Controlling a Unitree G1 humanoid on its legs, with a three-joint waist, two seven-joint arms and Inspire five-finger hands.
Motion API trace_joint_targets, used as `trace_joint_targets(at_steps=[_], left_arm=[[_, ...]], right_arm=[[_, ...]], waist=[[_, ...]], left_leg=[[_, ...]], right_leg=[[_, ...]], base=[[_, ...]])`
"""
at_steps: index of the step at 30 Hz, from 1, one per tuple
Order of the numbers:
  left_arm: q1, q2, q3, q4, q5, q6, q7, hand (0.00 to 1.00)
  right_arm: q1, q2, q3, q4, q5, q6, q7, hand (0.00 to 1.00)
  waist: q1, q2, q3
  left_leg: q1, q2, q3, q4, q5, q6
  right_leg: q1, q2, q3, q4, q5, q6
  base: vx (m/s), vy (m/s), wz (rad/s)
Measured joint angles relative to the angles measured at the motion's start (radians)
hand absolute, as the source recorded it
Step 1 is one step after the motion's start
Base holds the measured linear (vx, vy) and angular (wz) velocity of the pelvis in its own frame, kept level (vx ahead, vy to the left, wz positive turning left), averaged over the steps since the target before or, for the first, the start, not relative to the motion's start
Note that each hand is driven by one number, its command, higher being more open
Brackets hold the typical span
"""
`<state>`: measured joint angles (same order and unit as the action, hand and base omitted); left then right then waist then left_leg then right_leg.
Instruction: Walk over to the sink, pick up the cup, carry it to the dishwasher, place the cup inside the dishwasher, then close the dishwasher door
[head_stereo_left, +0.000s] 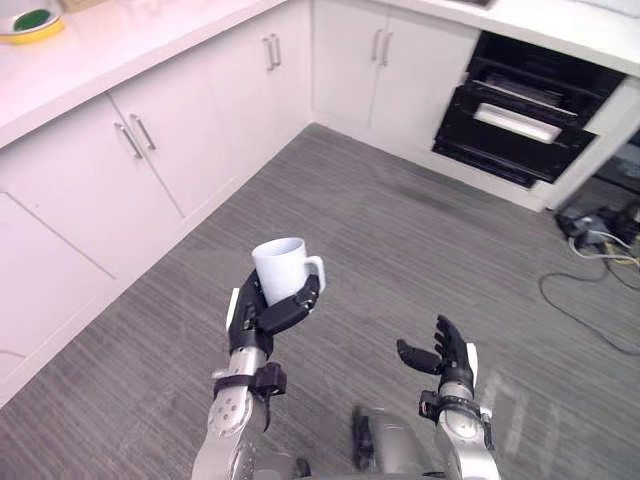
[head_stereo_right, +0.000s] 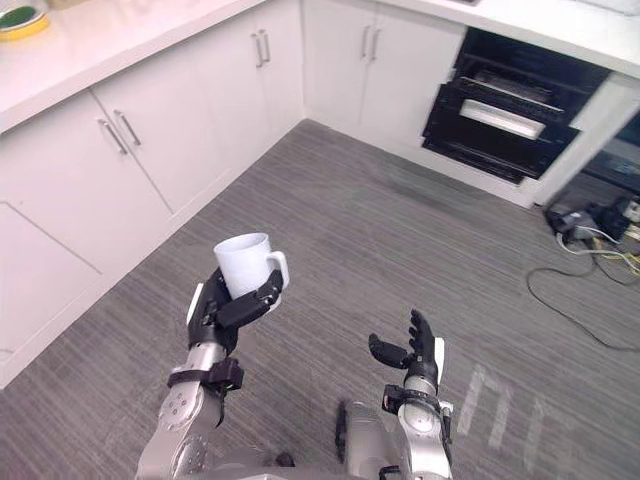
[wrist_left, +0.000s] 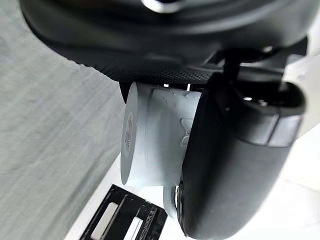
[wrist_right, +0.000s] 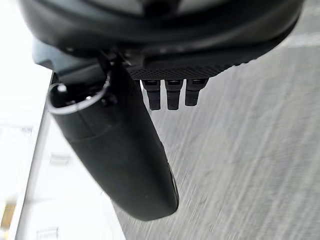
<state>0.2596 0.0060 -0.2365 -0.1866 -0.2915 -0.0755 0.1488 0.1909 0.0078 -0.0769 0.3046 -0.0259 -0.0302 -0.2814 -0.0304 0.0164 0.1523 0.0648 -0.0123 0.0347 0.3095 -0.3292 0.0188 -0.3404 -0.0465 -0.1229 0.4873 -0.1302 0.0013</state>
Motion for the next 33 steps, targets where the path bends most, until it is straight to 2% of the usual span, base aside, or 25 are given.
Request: trace_joint_targets(at_steps=[2,3,4,6,7,9,10,11,12,14,15,16,18,21,22,23,24,26,27,28,29,30,31,32,33], left_arm=[[0.000,-0.018,-0.001,0.001,-0.001,-0.001,0.000,0.30],[0.003,-0.028,-0.001,0.000,-0.001,-0.001,-0.001,0.30],[0.006,-0.031,-0.001,-0.002,-0.001,-0.002,-0.004,0.30],[0.010,-0.031,-0.002,-0.010,-0.002,-0.009,-0.012,0.30],[0.011,-0.031,-0.001,-0.016,-0.002,-0.009,-0.024,0.30],[0.016,-0.034,0.001,-0.016,-0.002,-0.009,-0.028,0.30],[0.023,-0.037,0.007,-0.016,-0.002,-0.009,-0.029,0.30],[0.026,-0.042,0.018,-0.016,-0.002,-0.009,-0.032,0.30],[0.027,-0.045,0.023,-0.016,-0.002,-0.009,-0.032,0.30],[0.032,-0.048,0.023,-0.016,-0.001,-0.007,-0.030,0.30],[0.037,-0.042,0.029,-0.015,-0.001,-0.006,-0.026,0.30],[0.041,-0.040,0.041,-0.015,-0.001,-0.006,-0.017,0.30],[0.040,-0.034,0.048,-0.019,-0.001,-0.006,-0.015,0.30],[0.042,0.000,0.048,-0.024,0.001,0.000,-0.013,0.30],[0.044,0.001,0.047,-0.025,0.009,0.004,-0.011,0.30],[0.046,0.002,0.043,-0.033,0.018,0.004,-0.001,0.30],[0.047,0.002,0.041,-0.040,0.018,0.004,0.002,0.30],[0.037,0.002,0.030,-0.062,0.018,-0.006,0.001,0.30],[0.032,0.001,0.030,-0.062,0.018,-0.009,0.000,0.30],[0.021,0.001,0.032,-0.054,0.018,-0.011,0.000,0.30],[0.017,0.003,0.033,-0.045,0.018,-0.017,0.001,0.30],[0.010,0.014,0.032,-0.026,0.018,-0.023,0.002,0.30],[-0.001,0.015,0.029,0.009,0.019,-0.027,-0.001,0.30],[-0.011,-0.009,0.020,0.053,0.020,-0.011,0.000,0.30],[-0.013,-0.015,0.017,0.060,0.020,-0.011,-0.001,0.30]], right_arm=[[0.013,-0.003,0.024,-0.028,0.000,0.001,0.003,0.90],[0.039,-0.004,0.048,-0.074,0.000,0.002,0.005,0.90],[0.066,-0.005,0.067,-0.128,0.000,-0.003,0.005,0.90],[0.073,-0.002,0.083,-0.169,0.001,-0.011,0.001,0.90],[0.064,-0.004,0.083,-0.196,0.001,-0.014,-0.001,0.90],[0.053,-0.004,0.083,-0.208,0.001,-0.014,-0.005,0.90],[0.047,-0.002,0.084,-0.210,0.001,-0.014,-0.005,0.90],[0.045,-0.002,0.083,-0.213,0.001,-0.015,-0.008,0.90],[0.044,-0.004,0.082,-0.213,0.001,-0.015,-0.010,0.90],[0.047,-0.017,0.068,-0.197,0.001,-0.014,-0.016,0.90],[0.043,-0.013,0.062,-0.162,0.001,-0.009,-0.018,0.90],[0.055,0.000,0.064,-0.153,0.001,0.001,-0.020,0.90],[0.061,0.007,0.072,-0.153,0.001,0.001,-0.018,0.90],[0.055,0.041,0.089,-0.153,0.000,0.003,-0.006,0.90],[0.057,0.041,0.094,-0.152,-0.001,0.004,0.003,0.90],[0.057,0.041,0.101,-0.151,-0.005,0.004,0.004,0.90],[0.056,0.041,0.104,-0.151,-0.006,0.004,0.005,0.90],[0.051,0.041,0.108,-0.151,-0.008,0.003,0.012,0.90],[0.049,0.041,0.107,-0.150,-0.008,0.003,0.013,0.90],[0.042,0.041,0.104,-0.139,-0.008,0.002,0.014,0.90],[0.034,0.040,0.104,-0.125,-0.008,0.002,0.014,0.90],[0.017,0.036,0.103,-0.090,-0.008,0.002,0.014,0.90],[0.012,0.026,0.102,-0.058,-0.008,0.001,0.014,0.90],[-0.011,-0.003,0.098,-0.015,-0.008,0.010,0.013,0.90],[-0.014,-0.010,0.098,-0.013,-0.008,0.015,0.013,0.90]], waist=[[0.001,0.022,0.005],[0.004,0.029,0.009],[0.015,0.035,0.017],[0.034,0.038,0.016],[0.058,0.040,0.015],[0.076,0.039,0.016],[0.092,0.033,0.019],[0.101,0.021,0.026],[0.101,0.016,0.028],[0.097,0.042,0.013],[0.101,0.030,0.007],[0.095,0.003,-0.009],[0.100,-0.009,-0.009],[0.093,-0.033,-0.005],[0.088,-0.036,-0.003],[0.084,-0.034,-0.002],[0.081,-0.034,-0.002],[0.066,-0.032,-0.006],[0.063,-0.034,-0.007],[0.051,-0.036,-0.009],[0.042,-0.038,-0.012],[0.031,-0.056,-0.022],[0.012,-0.051,-0.025],[0.015,-0.005,-0.032],[0.013,0.002,-0.030]], left_leg=[[-0.012,0.042,0.017,0.127,0.009,-0.035],[-0.062,0.077,0.044,0.332,0.059,-0.068],[-0.144,0.124,0.065,0.577,0.178,-0.067],[-0.248,0.175,0.095,0.784,0.170,-0.065],[-0.345,0.212,0.115,0.836,0.115,-0.051],[-0.411,0.231,0.117,0.757,0.066,-0.042],[-0.437,0.234,0.116,0.640,0.046,-0.050],[-0.449,0.214,0.104,0.508,0.046,-0.056],[-0.458,0.201,0.093,0.442,0.051,-0.060],[-0.464,0.187,0.037,0.231,0.121,-0.087],[-0.438,0.162,0.058,0.252,0.190,-0.076],[-0.444,0.139,0.090,0.289,0.142,-0.051],[-0.442,0.134,0.131,0.340,0.099,-0.017],[-0.351,0.115,0.206,0.332,0.028,0.019],[-0.280,0.107,0.227,0.290,0.012,0.023],[-0.207,0.106,0.243,0.243,-0.004,0.026],[-0.172,0.108,0.250,0.218,-0.009,0.025],[-0.074,0.116,0.267,0.134,-0.021,0.003],[-0.053,0.118,0.271,0.116,-0.023,-0.003],[-0.020,0.124,0.274,0.083,-0.027,-0.022],[-0.003,0.125,0.274,0.067,-0.023,-0.041],[0.029,0.117,0.269,0.033,-0.025,-0.070],[0.054,0.115,0.246,0.012,-0.030,-0.084],[0.078,0.148,0.220,-0.024,-0.014,-0.099],[0.082,0.151,0.205,-0.031,-0.003,-0.108]], right_leg=[[0.064,0.031,-0.029,-0.006,-0.008,-0.002],[0.135,0.050,-0.040,-0.027,-0.019,-0.016],[0.221,0.063,-0.034,-0.065,-0.033,-0.033],[0.307,0.077,-0.007,-0.126,-0.054,-0.027],[0.365,0.080,0.021,-0.185,-0.056,-0.027],[0.409,0.074,0.051,-0.228,-0.058,-0.026],[0.434,0.058,0.071,-0.239,-0.073,-0.018],[0.463,0.025,0.099,-0.242,-0.126,-0.006],[0.474,0.011,0.112,-0.242,-0.157,0.008],[0.487,-0.005,0.137,-0.230,-0.219,0.047],[0.502,-0.037,0.175,-0.210,-0.262,0.058],[0.501,-0.075,0.206,-0.204,-0.266,0.059],[0.479,-0.102,0.237,-0.149,-0.254,0.081],[0.319,-0.143,0.253,0.225,-0.181,0.187],[0.252,-0.145,0.239,0.394,-0.184,0.181],[0.188,-0.139,0.188,0.498,-0.199,0.148],[0.159,-0.134,0.159,0.521,-0.207,0.132],[0.032,-0.111,0.054,0.471,-0.235,0.080],[0.003,-0.107,0.029,0.428,-0.237,0.073],[-0.040,-0.094,-0.008,0.306,-0.221,0.050],[-0.055,-0.082,-0.014,0.222,-0.198,0.041],[-0.066,-0.056,-0.011,0.039,-0.071,0.022],[-0.043,-0.048,-0.007,0.006,0.054,-0.009],[-0.033,-0.015,-0.026,0.013,0.043,-0.028],[-0.032,-0.009,-0.031,0.018,0.023,-0.032]], base=[[0.50,-0.075,0.18],[0.53,-0.109,0.07],[0.59,-0.085,-0.08],[0.50,-0.014,-0.36],[0.34,0.012,-0.50],[0.33,0.090,-0.56],[0.41,0.218,-0.69],[0.35,0.229,-0.61],[0.45,0.356,-0.48],[0.39,0.363,-0.43],[0.43,0.414,-0.50],[0.45,0.409,-0.55],[0.45,0.388,-0.50],[0.39,0.290,-0.55],[0.37,0.165,-0.44],[0.43,0.127,-0.41],[0.41,0.041,-0.36],[0.39,-0.032,-0.21],[0.38,-0.073,-0.10],[0.31,-0.072,-0.02],[0.42,-0.106,0.07],[0.38,-0.094,0.29],[0.66,-0.116,0.19],[0.58,-0.087,0.12],[0.68,-0.118,-0.03]])
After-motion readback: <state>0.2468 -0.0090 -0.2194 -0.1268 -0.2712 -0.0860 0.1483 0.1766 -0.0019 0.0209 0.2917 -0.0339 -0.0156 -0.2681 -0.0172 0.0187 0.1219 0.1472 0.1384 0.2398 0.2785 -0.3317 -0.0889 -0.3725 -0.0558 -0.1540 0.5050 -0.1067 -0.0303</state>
